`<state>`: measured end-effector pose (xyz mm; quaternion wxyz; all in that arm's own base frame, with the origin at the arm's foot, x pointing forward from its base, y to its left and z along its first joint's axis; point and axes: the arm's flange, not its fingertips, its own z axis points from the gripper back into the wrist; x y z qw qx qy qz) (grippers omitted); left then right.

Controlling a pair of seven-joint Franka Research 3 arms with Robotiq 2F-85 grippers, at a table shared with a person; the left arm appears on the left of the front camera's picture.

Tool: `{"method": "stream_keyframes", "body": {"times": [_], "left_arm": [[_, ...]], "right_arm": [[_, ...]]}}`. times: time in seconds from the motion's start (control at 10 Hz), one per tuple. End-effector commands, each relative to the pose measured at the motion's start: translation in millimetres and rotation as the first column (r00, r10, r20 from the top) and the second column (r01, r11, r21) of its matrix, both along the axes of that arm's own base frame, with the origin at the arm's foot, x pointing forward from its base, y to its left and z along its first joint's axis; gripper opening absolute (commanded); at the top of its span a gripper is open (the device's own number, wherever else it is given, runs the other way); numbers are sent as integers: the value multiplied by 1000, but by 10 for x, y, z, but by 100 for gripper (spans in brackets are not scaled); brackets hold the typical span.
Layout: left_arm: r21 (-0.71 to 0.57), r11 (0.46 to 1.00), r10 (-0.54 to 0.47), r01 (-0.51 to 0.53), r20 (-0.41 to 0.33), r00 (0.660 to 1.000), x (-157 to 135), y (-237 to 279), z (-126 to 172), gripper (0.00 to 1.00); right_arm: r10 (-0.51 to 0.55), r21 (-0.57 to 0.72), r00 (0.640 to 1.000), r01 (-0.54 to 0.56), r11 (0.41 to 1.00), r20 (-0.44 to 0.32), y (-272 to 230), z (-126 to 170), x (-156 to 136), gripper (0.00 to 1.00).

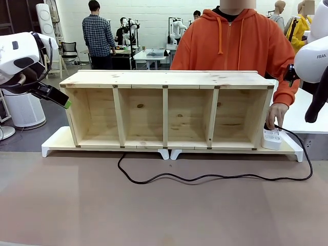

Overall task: Perform cable management.
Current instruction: Release the Power Cable when the human grasps it.

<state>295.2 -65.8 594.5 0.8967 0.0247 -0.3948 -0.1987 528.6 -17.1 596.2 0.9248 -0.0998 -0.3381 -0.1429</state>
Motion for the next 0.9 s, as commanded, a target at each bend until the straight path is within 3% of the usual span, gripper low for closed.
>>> {"method": "stream_keyframes", "body": {"times": [0.0, 0.8], "left_arm": [[-1, 1000, 1, -1, 6, 1000, 7, 1, 2, 100], [-1, 1000, 1, -1, 6, 1000, 7, 1, 2, 100]], "right_arm": [[0, 0, 1000, 0, 1000, -4, 19, -10, 2, 100], [0, 0, 1000, 0, 1000, -4, 19, -10, 2, 100]]}}
